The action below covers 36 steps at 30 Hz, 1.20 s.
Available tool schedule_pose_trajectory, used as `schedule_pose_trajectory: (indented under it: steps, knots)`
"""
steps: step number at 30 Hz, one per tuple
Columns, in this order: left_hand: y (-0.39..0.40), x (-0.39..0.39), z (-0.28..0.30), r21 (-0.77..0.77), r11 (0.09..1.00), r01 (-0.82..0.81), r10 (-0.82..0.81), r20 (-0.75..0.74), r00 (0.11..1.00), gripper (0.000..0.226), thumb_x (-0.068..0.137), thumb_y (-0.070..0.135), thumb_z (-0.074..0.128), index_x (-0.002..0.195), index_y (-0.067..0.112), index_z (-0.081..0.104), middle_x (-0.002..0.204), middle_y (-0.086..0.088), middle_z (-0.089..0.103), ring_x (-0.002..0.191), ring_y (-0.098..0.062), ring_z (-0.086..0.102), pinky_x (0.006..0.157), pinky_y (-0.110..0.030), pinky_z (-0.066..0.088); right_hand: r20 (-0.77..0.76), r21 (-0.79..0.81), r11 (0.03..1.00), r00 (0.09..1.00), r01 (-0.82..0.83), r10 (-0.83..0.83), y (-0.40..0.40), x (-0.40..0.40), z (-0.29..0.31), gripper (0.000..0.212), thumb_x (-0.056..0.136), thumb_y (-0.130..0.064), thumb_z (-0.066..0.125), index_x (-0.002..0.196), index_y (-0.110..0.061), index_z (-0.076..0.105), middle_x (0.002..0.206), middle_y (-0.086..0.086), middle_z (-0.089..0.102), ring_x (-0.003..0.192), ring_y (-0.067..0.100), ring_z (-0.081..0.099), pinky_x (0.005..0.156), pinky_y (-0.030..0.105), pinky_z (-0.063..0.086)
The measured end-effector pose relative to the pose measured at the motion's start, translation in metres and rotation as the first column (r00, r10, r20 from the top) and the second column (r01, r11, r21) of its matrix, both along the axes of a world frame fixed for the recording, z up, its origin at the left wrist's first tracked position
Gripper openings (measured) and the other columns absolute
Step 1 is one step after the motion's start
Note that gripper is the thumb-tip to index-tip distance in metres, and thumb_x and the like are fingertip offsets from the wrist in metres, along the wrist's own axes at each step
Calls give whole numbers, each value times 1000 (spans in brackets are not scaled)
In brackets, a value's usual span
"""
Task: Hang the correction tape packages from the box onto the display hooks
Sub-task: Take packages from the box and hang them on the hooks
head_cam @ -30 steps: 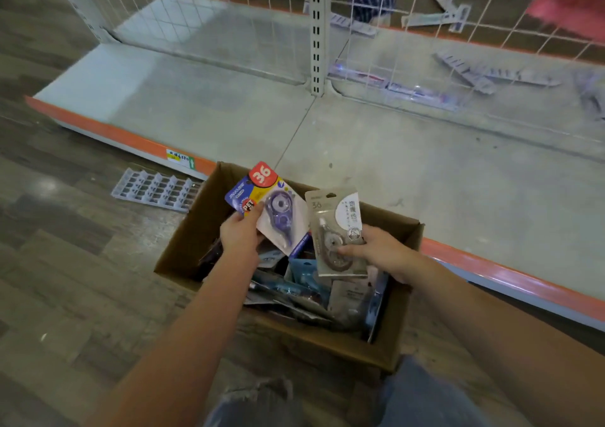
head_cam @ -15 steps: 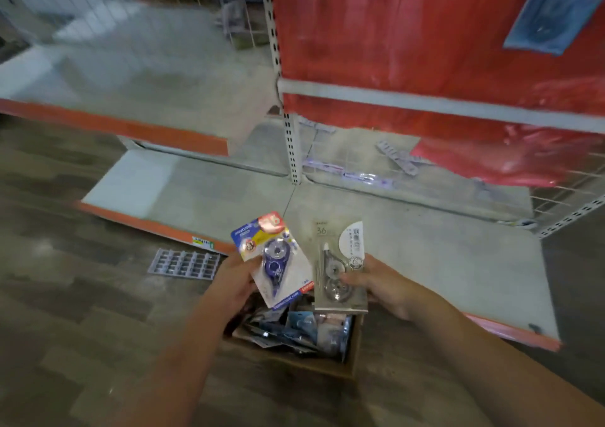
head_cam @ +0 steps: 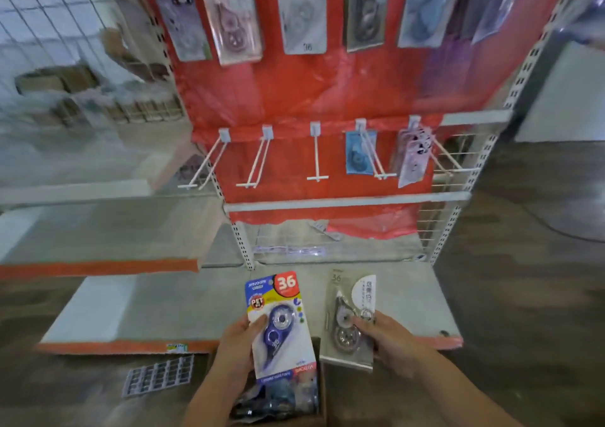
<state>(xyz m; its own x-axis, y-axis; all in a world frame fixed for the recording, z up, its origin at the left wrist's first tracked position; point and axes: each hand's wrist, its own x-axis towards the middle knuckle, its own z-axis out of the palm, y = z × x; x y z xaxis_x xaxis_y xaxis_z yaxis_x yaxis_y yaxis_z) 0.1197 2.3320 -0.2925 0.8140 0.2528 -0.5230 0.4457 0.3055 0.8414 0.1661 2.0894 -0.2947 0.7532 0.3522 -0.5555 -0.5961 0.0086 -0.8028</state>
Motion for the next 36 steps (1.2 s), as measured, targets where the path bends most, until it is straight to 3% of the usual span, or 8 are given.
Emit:
schedule_pose_trajectory:
  steps: [6, 12, 18, 24, 28, 30, 33, 36]
  knots:
    - [-28, -6, 66, 45, 994, 100, -105, 115, 988, 19, 94, 13, 54, 105, 1, 64, 100, -20, 72, 80, -29, 71, 73, -38, 56, 161, 6, 996, 983, 93, -92, -34, -33, 66, 23, 95, -19, 50, 114, -9, 58, 108, 11, 71, 98, 24, 68, 92, 40, 52]
    - [-43, -17, 130, 191, 979, 73, -117, 229, 966, 15, 96, 23, 55, 99, 12, 64, 92, -12, 74, 85, -32, 70, 76, -43, 55, 320, 50, 973, 919, 226, -230, -46, -53, 130, 24, 100, -21, 43, 111, -11, 62, 102, 7, 73, 88, 19, 69, 70, 31, 55]
    - [-32, -31, 182, 303, 952, -31, -98, 399, 912, 13, 96, 19, 53, 88, 17, 63, 77, 1, 74, 71, -18, 69, 62, -30, 52, 460, 74, 927, 813, 367, -358, -35, -53, 181, 21, 96, -19, 52, 102, -5, 66, 94, 8, 74, 87, 24, 68, 87, 40, 52]
    - [-30, -31, 208, 367, 929, -47, -152, 494, 856, 15, 97, 20, 50, 90, 17, 63, 82, 1, 74, 67, -11, 69, 49, -16, 49, 586, 59, 875, 693, 480, -419, -18, -40, 206, 17, 96, -25, 52, 92, -16, 65, 89, 0, 72, 83, 15, 66, 67, 22, 51]
    - [-31, -9, 217, 371, 928, -33, -185, 536, 824, 17, 97, 23, 50, 97, 14, 64, 88, -3, 75, 79, -21, 72, 61, -29, 54, 646, 84, 853, 623, 515, -441, -15, -17, 224, 18, 96, -28, 51, 90, -19, 65, 91, 4, 72, 86, 21, 69, 77, 35, 56]
    - [-34, 9, 221, 338, 940, -52, -157, 561, 813, 16, 97, 21, 50, 98, 14, 64, 88, -2, 75, 79, -20, 72, 59, -26, 54, 664, 94, 838, 594, 537, -455, -14, 3, 232, 19, 97, -30, 49, 88, -21, 64, 93, 6, 71, 87, 24, 68, 81, 40, 56]
    - [-41, 44, 231, 342, 934, -101, -137, 605, 784, 16, 98, 20, 49, 95, 20, 65, 82, 10, 74, 74, -5, 70, 57, -16, 50, 707, 90, 837, 558, 540, -435, -15, 38, 243, 21, 97, -32, 48, 88, -22, 64, 91, 6, 71, 87, 27, 68, 82, 44, 55]
    - [-49, 85, 240, 318, 943, -100, -127, 618, 776, 17, 98, 20, 49, 95, 21, 65, 83, 9, 75, 74, -5, 70, 58, -17, 50, 759, 62, 828, 512, 557, -401, -19, 80, 252, 29, 97, -35, 47, 88, -12, 64, 86, 9, 69, 82, 32, 64, 79, 43, 52]
